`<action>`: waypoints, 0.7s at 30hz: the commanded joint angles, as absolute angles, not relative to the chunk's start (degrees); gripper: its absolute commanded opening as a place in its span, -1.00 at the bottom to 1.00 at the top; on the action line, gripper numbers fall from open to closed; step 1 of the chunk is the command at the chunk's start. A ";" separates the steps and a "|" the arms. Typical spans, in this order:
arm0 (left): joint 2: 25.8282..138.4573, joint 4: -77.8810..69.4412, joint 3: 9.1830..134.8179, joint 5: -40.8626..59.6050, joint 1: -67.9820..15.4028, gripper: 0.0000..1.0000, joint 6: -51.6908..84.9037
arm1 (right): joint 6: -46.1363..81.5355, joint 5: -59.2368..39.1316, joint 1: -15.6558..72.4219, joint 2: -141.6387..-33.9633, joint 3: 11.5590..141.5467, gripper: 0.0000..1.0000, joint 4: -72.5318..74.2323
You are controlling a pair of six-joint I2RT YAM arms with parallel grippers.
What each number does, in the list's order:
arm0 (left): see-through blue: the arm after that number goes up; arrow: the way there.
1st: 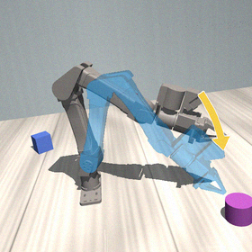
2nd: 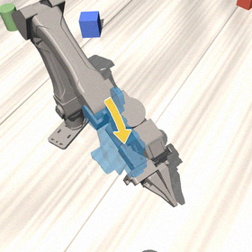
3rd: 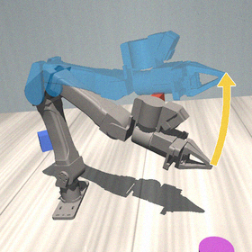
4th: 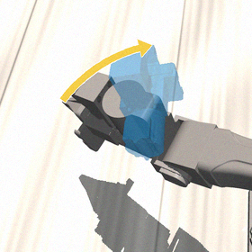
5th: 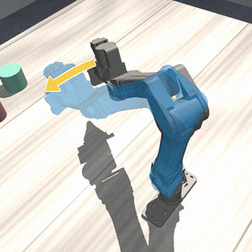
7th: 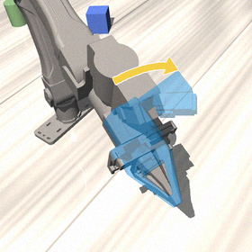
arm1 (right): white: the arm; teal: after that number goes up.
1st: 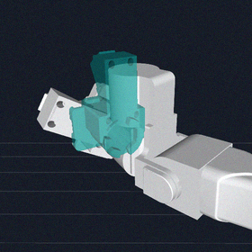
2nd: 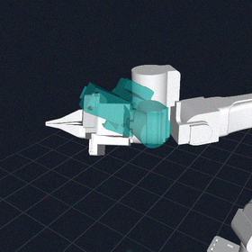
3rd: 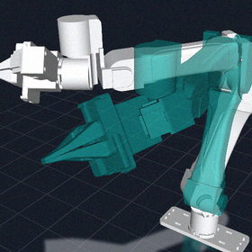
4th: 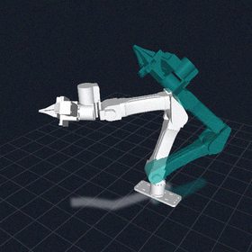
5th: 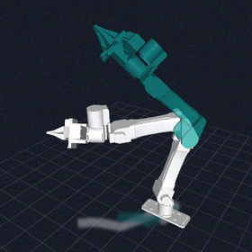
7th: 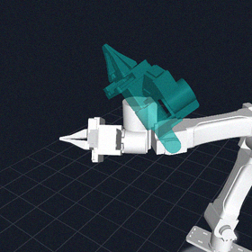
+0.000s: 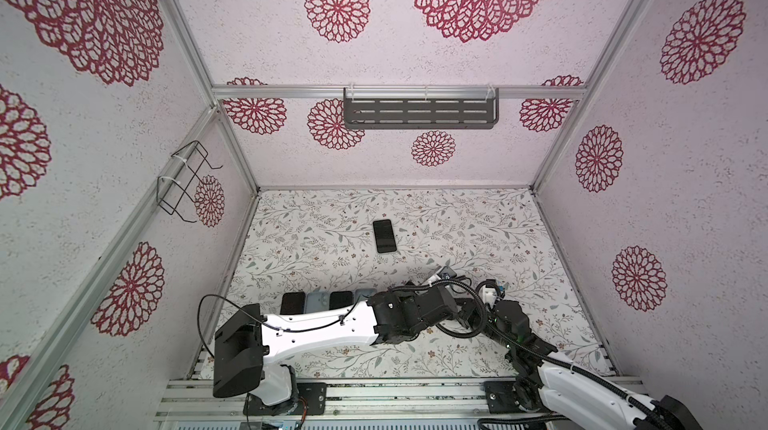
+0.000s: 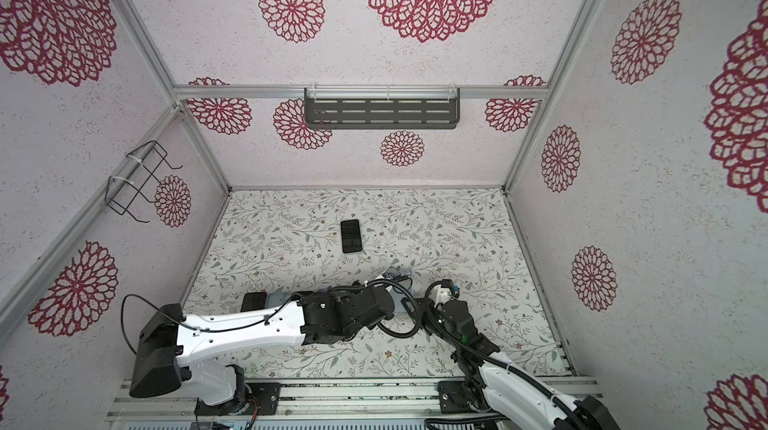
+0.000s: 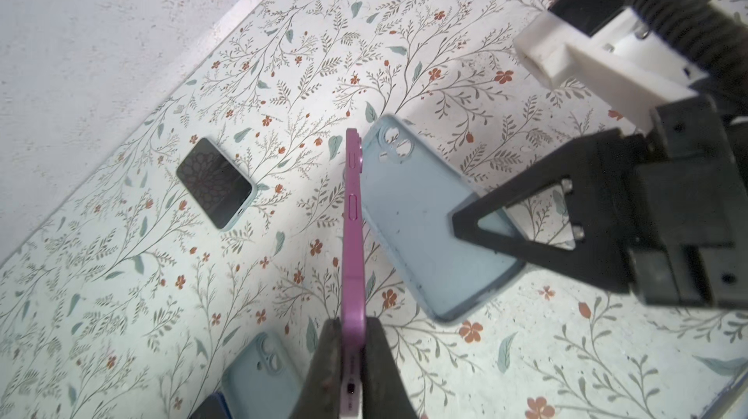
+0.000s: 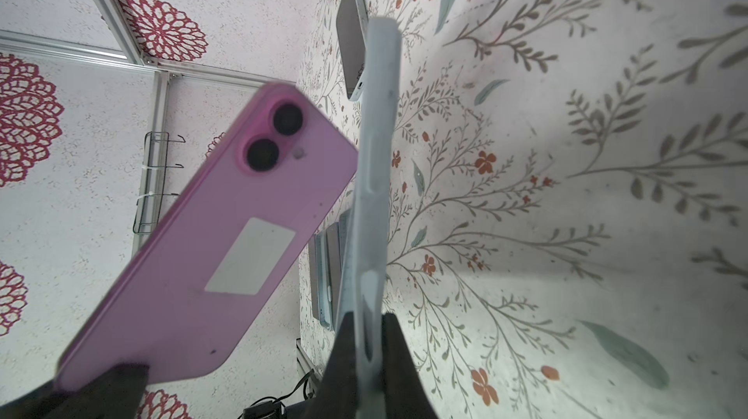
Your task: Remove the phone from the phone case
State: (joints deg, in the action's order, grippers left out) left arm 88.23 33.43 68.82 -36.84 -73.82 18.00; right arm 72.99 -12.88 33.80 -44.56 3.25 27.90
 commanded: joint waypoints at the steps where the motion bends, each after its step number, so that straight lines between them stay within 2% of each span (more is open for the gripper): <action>1: 87.20 41.06 67.63 -41.50 -74.61 -1.00 22.67 | 71.46 -11.89 33.84 -44.55 3.51 -1.00 28.52; 6: 91.37 53.30 70.63 -45.70 -75.21 -1.00 27.92 | 70.38 -12.86 33.84 -44.79 4.22 -1.00 26.99; 21: 107.97 64.78 77.54 -50.45 -80.55 -1.00 30.51 | 70.48 -16.66 34.80 -51.25 5.01 -1.00 31.46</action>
State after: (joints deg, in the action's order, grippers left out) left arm 107.09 61.65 76.49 -48.69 -79.26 29.10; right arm 71.53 -15.42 34.39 -50.57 3.29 28.67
